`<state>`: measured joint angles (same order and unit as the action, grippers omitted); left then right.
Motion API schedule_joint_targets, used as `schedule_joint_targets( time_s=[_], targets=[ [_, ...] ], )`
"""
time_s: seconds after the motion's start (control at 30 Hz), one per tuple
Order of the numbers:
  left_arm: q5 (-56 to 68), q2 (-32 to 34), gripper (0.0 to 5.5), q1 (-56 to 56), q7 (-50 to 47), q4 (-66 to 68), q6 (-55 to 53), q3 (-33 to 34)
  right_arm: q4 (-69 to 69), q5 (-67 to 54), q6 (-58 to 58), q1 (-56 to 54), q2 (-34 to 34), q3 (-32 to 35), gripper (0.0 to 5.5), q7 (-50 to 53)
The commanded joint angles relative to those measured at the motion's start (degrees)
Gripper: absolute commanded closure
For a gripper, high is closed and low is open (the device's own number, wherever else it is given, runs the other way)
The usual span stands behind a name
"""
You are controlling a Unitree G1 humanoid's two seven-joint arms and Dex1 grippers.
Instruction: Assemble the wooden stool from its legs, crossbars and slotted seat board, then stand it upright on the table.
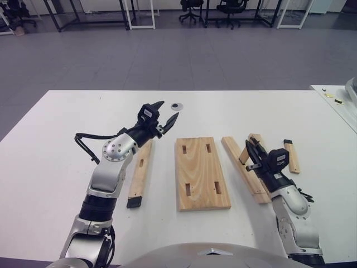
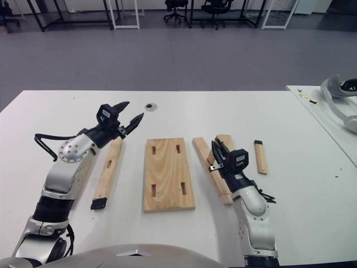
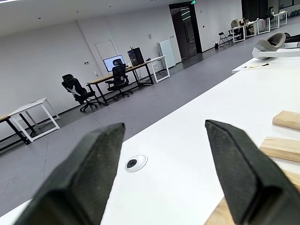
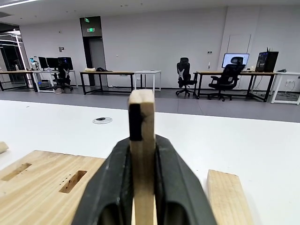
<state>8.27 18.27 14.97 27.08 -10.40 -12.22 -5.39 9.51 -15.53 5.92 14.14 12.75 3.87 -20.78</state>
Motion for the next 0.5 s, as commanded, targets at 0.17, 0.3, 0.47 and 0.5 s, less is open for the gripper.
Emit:
schedule_joint_targets(
  time_s=[0.17, 0.3, 0.47, 0.5],
  targets=[
    [-1.27, 0.50, 2.37, -0.16, 0.18, -0.59, 0.08, -1.03, -3.85, 0.80, -6.42, 4.81, 1.30, -0.43, 5.10, 0.60],
    [-1.58, 0.29, 2.37, -0.53, -0.30, -0.68, 0.34, -1.05, -0.91, -1.81, -6.41, 4.46, 1.60, 0.13, 5.10, -0.88],
    [-2.01, -0.40, 2.37, -1.13, -0.87, -1.00, 0.53, -1.18, 2.50, -3.66, -7.73, 3.87, 1.80, 0.53, 4.12, -1.66],
    [-2.06, -0.43, 2.37, -1.18, -0.89, -1.00, 0.57, -1.08, 2.83, -3.21, -8.52, 3.67, 2.17, 0.42, 3.89, -1.62]
  ],
)
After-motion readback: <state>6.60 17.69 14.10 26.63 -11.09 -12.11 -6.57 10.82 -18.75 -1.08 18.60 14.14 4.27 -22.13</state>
